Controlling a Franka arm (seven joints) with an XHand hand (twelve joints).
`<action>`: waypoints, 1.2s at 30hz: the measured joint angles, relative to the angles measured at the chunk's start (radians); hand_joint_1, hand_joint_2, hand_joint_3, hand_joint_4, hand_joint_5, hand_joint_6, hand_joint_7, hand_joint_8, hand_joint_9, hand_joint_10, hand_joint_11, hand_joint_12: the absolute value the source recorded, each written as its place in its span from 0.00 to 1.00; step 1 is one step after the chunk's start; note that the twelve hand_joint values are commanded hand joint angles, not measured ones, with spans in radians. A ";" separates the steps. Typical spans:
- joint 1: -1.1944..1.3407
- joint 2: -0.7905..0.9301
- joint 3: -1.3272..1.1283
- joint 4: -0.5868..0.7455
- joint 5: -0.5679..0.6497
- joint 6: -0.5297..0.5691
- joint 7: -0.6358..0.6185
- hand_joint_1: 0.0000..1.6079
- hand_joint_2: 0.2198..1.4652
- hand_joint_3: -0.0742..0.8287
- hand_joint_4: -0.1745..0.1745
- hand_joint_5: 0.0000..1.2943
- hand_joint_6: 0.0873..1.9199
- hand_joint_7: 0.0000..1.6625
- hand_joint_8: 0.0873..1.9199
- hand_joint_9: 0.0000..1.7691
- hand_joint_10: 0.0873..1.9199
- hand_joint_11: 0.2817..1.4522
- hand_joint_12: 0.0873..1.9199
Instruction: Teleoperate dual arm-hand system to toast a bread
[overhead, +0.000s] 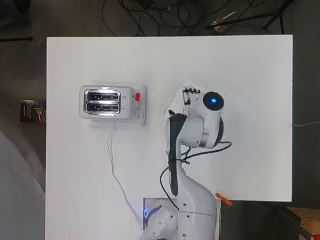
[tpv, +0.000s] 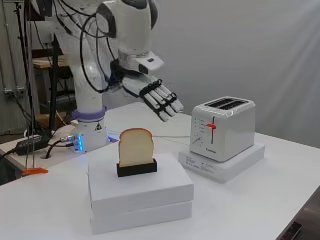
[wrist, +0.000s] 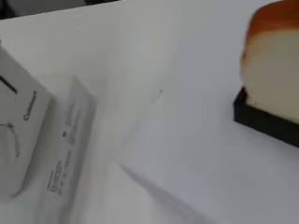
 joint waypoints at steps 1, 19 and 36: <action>0.085 -0.005 -0.037 -0.006 -0.012 0.005 0.003 0.22 0.62 0.07 0.54 0.14 0.00 0.12 0.00 0.17 0.00 0.11 0.00; 0.174 -0.070 -0.391 -0.104 -0.142 0.069 0.050 0.35 0.68 0.08 0.47 0.29 0.00 0.34 0.00 0.38 0.00 0.19 0.00; 0.272 -0.206 -0.391 -0.050 -0.220 0.032 0.198 0.74 0.80 0.08 0.22 0.51 0.78 0.56 0.50 0.70 0.00 0.39 0.00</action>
